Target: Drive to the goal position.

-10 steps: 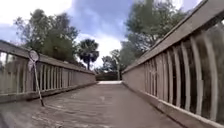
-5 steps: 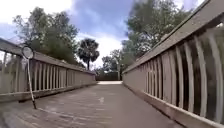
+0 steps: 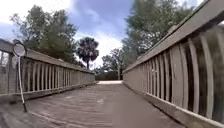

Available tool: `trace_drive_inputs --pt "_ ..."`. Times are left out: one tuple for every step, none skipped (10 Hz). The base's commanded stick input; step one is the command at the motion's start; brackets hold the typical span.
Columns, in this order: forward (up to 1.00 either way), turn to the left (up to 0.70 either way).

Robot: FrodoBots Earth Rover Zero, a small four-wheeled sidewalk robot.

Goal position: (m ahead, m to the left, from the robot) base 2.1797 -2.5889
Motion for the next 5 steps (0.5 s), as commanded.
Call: trace_drive_inputs --pt "0.45 0.0" --pt "0.45 0.0" --pt "0.45 0.0" --pt "0.45 0.0" --pt "0.45 0.0"
